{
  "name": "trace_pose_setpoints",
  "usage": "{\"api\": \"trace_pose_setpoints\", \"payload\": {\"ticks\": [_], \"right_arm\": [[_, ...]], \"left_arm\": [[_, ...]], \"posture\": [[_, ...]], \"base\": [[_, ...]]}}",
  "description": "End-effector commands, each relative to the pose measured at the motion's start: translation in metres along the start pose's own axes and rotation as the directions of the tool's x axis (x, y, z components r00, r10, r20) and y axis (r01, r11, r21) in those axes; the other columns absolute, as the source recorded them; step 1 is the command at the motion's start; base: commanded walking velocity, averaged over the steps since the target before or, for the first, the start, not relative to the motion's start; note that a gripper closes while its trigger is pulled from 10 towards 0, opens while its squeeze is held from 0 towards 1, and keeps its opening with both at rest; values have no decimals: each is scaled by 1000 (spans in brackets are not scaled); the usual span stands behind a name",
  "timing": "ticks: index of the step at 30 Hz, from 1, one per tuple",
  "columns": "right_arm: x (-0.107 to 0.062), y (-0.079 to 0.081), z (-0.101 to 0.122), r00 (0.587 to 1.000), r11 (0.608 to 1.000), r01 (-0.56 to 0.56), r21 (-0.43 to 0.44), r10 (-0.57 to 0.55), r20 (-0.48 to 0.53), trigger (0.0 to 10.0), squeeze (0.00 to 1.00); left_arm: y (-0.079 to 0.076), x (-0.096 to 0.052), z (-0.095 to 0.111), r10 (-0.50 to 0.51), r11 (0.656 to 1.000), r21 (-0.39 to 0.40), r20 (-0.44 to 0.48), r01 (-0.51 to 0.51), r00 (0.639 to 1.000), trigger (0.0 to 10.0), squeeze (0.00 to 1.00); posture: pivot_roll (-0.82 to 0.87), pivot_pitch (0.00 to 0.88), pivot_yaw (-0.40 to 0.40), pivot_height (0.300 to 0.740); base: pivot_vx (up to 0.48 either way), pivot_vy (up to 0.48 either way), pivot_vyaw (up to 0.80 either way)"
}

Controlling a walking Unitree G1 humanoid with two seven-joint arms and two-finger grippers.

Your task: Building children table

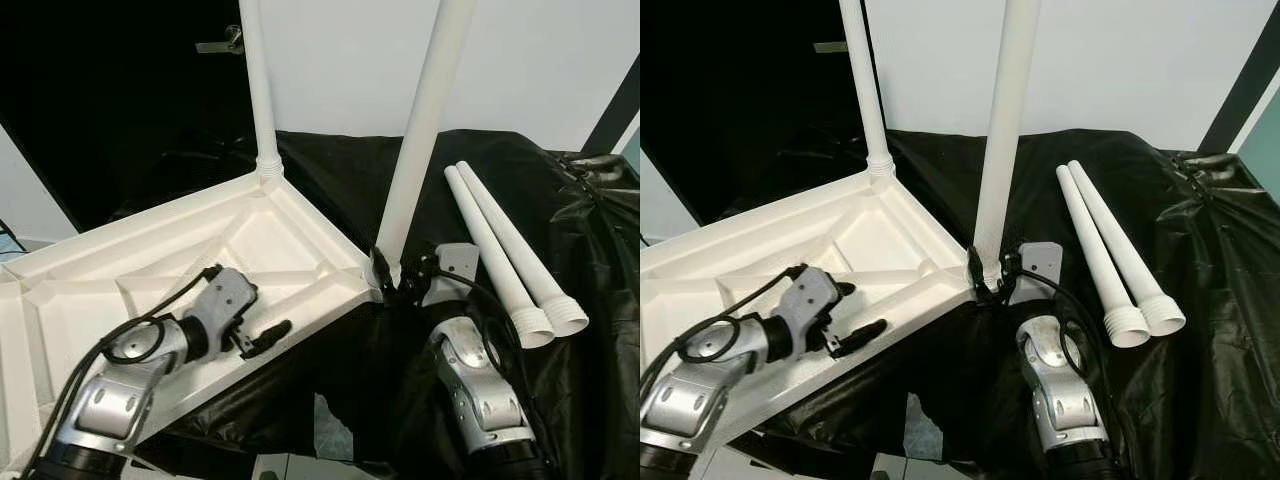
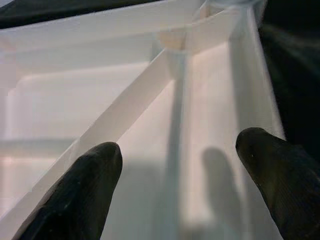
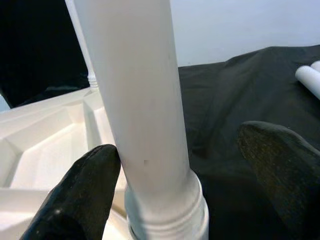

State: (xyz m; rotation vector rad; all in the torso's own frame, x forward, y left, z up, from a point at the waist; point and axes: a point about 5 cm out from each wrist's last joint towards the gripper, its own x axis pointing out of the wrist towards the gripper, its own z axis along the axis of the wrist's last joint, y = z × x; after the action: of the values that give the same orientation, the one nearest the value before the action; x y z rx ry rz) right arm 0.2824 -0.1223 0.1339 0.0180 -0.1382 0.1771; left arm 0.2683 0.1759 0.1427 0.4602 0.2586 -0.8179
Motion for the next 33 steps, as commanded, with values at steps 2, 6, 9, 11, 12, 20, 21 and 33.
{"api": "trace_pose_setpoints", "payload": {"ticks": [2, 6, 9, 11, 12, 20, 21, 33], "right_arm": [[-4, -1, -1, 1000, 1000, -4, -4, 4, -8, 10000, 0], [-5, -2, -1, 1000, 1000, -1, -8, 1, -10, 10000, 0], [-5, -3, -1, 1000, 1000, 4, -10, -4, -10, 10000, 0], [-6, -3, -1, 1000, 1000, 6, -10, -6, -11, 10000, 0], [-6, -3, -1, 1000, 1000, 6, -10, -6, -11, 10000, 0], [-7, -5, -2, 1000, 1000, 17, -16, -17, -16, 10000, 0], [-7, -5, -2, 1000, 1000, 17, -16, -17, -16, 10000, 0], [-1, 0, -2, 1000, 1000, -1, -3, 1, -27, 10000, 0]], "left_arm": [[13, -5, -10, 68, 998, 22, -65, -66, 996, 10000, 0], [20, -7, -17, 112, 994, -5, -109, -113, 988, 10000, 0], [21, -10, -22, 102, 995, -7, -141, -104, 985, 10000, 0], [20, -13, -24, 82, 996, -11, -146, -85, 986, 4353, 0], [20, -13, -24, 82, 996, -11, -146, -85, 986, 4353, 0], [8, -20, -27, -13, 1000, -17, -164, 10, 986, 0, 0], [7, -20, -28, -18, 1000, -13, -169, 16, 985, 0, 0], [-10, 17, -27, 71, 996, -43, -195, -81, 978, 0, 0]], "posture": [[79, 0, 14, 740], [76, 0, 16, 740], [73, 0, 21, 740], [72, 0, 22, 740], [72, 0, 22, 740], [71, 0, 27, 740], [71, 0, 27, 740], [73, 0, 26, 740]], "base": [[0, 0, 0], [0, 0, 0], [0, 0, 0], [0, 0, 0], [0, 0, 0], [0, 0, 0], [0, 0, 0], [0, 0, 0]]}}
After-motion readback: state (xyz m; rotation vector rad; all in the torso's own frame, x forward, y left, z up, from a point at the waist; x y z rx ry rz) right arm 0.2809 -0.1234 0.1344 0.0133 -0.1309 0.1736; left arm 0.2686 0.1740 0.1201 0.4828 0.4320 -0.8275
